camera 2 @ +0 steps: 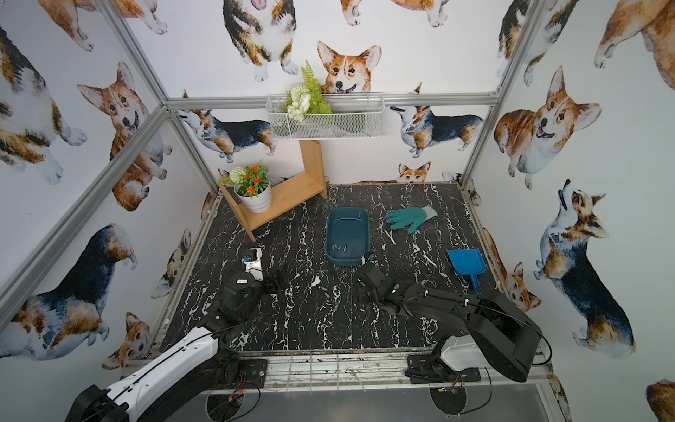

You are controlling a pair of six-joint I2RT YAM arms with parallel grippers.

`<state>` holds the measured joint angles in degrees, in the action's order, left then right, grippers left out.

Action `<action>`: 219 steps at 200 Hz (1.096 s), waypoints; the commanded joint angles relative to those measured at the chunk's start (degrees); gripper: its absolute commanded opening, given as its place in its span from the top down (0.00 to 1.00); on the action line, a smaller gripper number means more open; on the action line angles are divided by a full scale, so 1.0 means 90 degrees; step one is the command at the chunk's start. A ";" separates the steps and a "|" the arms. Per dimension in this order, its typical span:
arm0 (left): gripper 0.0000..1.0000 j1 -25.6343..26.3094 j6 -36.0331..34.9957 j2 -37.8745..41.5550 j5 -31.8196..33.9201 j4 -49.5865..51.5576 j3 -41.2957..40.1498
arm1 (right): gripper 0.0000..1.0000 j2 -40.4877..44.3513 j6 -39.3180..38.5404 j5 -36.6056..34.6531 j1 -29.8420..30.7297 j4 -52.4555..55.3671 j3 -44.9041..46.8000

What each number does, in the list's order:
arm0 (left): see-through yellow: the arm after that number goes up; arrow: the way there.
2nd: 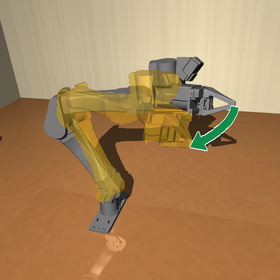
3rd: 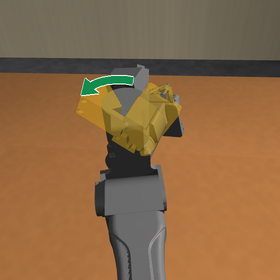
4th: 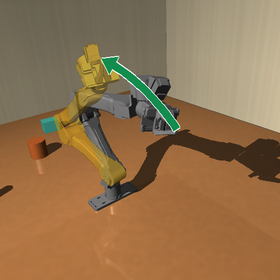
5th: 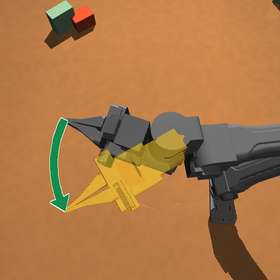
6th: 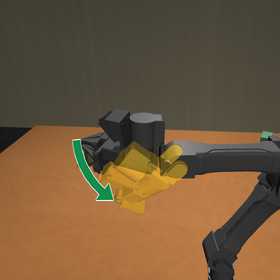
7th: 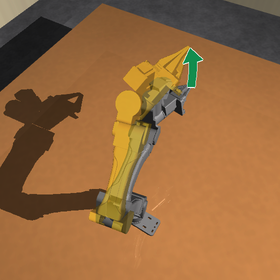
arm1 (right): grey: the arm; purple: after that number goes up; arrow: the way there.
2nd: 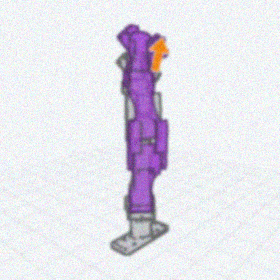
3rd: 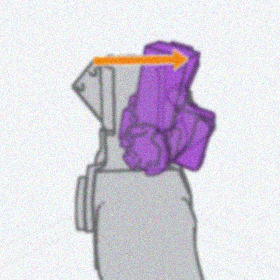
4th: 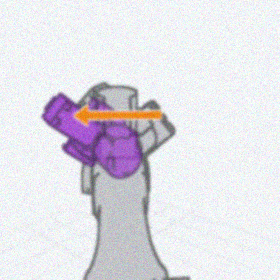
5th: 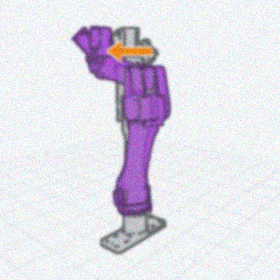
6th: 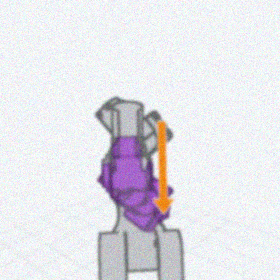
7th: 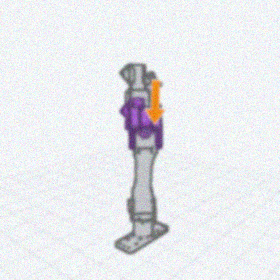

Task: Put the bit on the desktop into the storage box
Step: Pick up the screwdriver bit from the center of the board.

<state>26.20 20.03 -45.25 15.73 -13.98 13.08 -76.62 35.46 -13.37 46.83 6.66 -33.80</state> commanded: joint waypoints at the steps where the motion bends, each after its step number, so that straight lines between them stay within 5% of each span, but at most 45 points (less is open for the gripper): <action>1: 0.00 -0.0010 -0.0077 -0.0028 0.0064 -0.0175 0.0023 | 0.41 -0.0069 0.0168 -0.0154 0.0001 0.0125 -0.0052; 26: 0.00 -0.0009 -0.0086 -0.0040 0.0059 -0.0178 0.0031 | 0.52 -0.0206 0.0234 -0.0146 -0.0002 0.0151 -0.0048; 219: 0.00 -0.0010 -0.0099 -0.0040 0.0050 -0.0166 0.0031 | 0.70 -0.0848 0.0308 -0.0209 -0.0066 0.0092 -0.0190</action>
<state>26.20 19.40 -45.74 16.03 -14.28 13.08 -84.01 37.30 -14.22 46.50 7.03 -35.31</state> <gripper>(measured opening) 0.998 0.309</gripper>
